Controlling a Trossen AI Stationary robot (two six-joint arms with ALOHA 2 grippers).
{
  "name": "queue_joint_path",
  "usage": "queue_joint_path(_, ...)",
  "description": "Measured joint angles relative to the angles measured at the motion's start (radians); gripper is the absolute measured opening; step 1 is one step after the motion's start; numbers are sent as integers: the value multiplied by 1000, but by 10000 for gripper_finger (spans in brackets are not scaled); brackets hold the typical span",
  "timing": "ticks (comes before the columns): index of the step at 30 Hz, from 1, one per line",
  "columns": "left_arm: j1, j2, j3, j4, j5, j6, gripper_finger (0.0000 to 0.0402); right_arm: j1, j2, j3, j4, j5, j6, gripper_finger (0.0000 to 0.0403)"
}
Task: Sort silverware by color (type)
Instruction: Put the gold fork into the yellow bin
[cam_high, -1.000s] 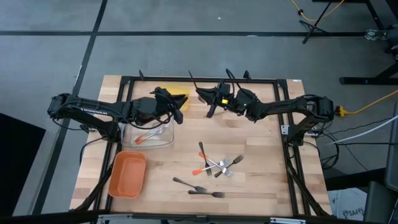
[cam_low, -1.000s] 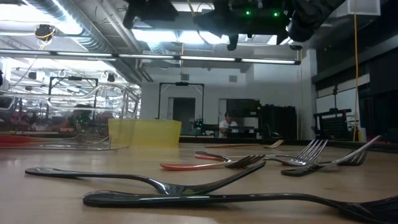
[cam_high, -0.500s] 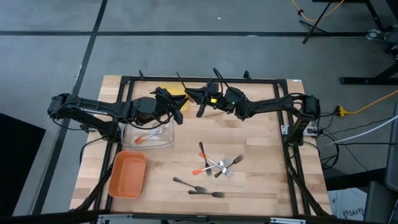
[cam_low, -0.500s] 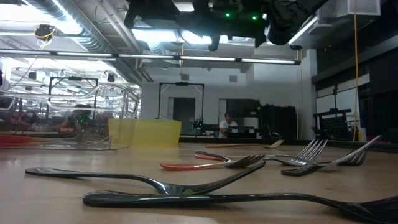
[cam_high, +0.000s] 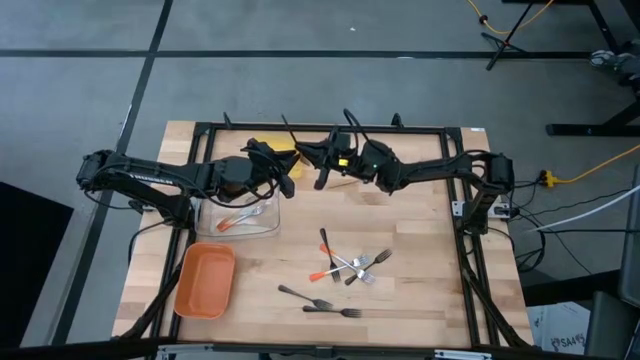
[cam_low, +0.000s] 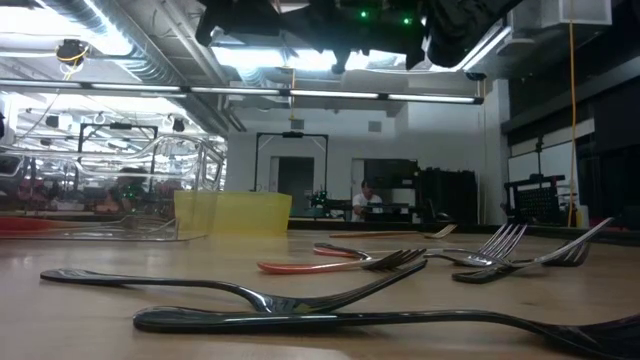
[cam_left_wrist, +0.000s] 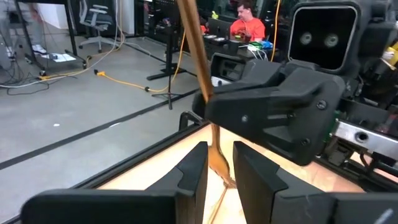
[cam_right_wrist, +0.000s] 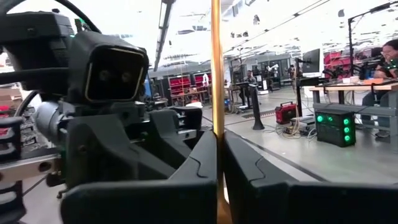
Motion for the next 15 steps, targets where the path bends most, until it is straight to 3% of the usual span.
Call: queue_joint_path(15, -1, 0, 0, 0, 8, -8, 70, 43, 0, 0, 3, 17, 0, 1)
